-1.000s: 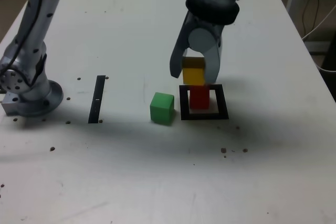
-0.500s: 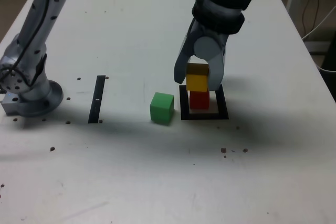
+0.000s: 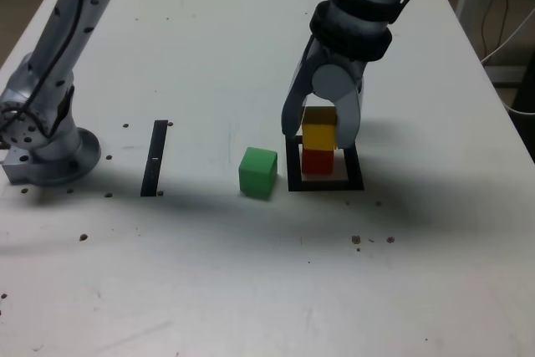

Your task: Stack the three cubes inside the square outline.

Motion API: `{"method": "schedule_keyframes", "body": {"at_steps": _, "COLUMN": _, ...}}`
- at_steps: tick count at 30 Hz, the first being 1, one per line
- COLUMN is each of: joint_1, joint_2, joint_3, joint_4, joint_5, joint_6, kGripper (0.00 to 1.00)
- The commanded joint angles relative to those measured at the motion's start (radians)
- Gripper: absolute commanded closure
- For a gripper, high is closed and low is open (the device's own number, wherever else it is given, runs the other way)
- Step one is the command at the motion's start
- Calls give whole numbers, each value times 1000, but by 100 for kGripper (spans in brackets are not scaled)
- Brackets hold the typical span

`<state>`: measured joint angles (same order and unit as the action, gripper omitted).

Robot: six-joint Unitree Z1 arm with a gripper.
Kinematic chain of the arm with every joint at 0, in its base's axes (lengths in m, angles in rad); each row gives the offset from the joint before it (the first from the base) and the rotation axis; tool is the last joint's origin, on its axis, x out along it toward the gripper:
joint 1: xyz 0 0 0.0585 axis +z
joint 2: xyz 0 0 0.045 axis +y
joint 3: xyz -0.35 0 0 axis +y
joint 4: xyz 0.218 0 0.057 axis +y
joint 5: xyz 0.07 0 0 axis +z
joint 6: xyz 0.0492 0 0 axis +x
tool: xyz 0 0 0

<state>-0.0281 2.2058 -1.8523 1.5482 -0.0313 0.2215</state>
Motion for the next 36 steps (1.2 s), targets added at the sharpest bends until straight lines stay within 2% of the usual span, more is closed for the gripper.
{"method": "schedule_keyframes", "body": {"at_steps": 1, "joint_1": 3, "joint_2": 6, "joint_3": 0, "joint_4": 2, "joint_5": 3, "joint_6": 2, "kGripper": 7}}
{"method": "schedule_keyframes", "body": {"at_steps": 14, "joint_1": 5, "joint_2": -2, "joint_3": 7, "joint_4": 3, "joint_5": 7, "joint_6": 2, "kGripper": 5}}
{"method": "schedule_keyframes", "body": {"at_steps": 26, "joint_1": 5, "joint_2": -113, "joint_3": 36, "joint_4": 9, "joint_5": 59, "joint_6": -7, "kGripper": 1}}
{"method": "schedule_keyframes", "body": {"at_steps": 36, "joint_1": 4, "joint_2": -162, "joint_3": 82, "joint_4": 7, "joint_5": 74, "joint_6": -19, "kGripper": 1}}
